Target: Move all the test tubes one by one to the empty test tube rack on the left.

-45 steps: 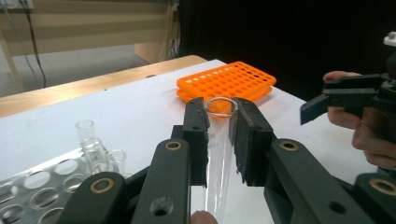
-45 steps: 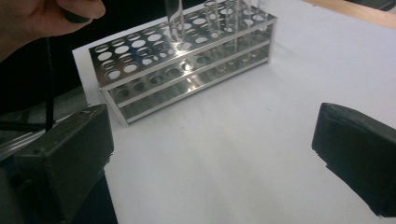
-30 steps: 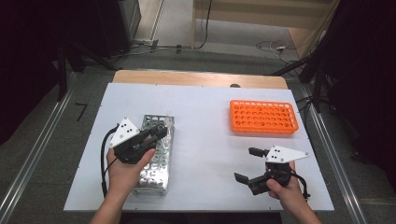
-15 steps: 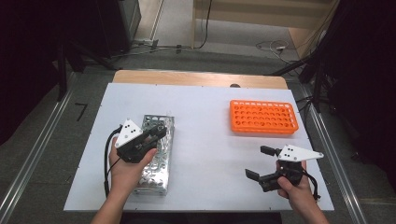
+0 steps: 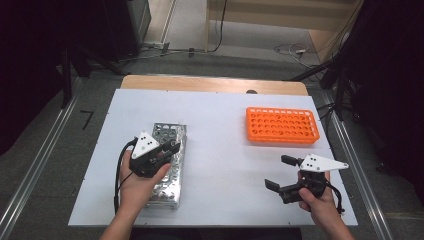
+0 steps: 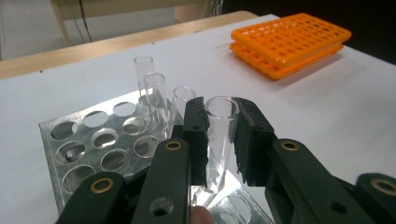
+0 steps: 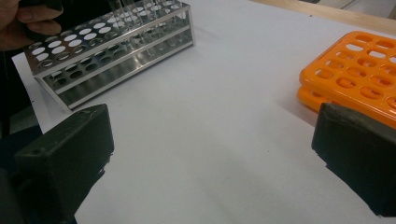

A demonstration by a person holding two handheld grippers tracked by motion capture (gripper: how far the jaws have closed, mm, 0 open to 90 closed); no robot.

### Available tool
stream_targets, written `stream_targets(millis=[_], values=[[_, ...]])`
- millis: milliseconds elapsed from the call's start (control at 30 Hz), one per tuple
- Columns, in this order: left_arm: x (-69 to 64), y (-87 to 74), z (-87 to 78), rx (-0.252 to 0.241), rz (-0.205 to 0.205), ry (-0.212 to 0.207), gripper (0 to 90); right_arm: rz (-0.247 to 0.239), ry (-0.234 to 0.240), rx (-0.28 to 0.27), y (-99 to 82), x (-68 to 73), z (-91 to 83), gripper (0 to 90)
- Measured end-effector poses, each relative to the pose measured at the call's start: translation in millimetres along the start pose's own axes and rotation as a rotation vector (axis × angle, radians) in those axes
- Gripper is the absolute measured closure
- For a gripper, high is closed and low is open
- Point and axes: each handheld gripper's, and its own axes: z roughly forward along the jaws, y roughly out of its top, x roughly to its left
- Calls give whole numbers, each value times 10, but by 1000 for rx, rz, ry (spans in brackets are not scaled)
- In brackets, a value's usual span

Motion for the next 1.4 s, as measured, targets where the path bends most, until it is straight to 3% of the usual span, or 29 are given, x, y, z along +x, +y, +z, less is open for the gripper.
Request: stream_targets(millis=[333,567,733,1067,1400], values=[[19,-10,40,83,-14,-17,741,0,-2,-5,-11,-29,-4,0],[43,-8,39,93,-36,-57,704,1,-4,-4,-11,-20,1,0],[54,7,-1,66,-44,-74,596,2,-4,-14,-3,-17,-14,0],[86,32,-135,-6,-48,-116,484,2,-7,-22,7,-26,-31,0],[133,25,-285,-79,-43,-140,232,6,-23,-41,10,-79,-78,0]])
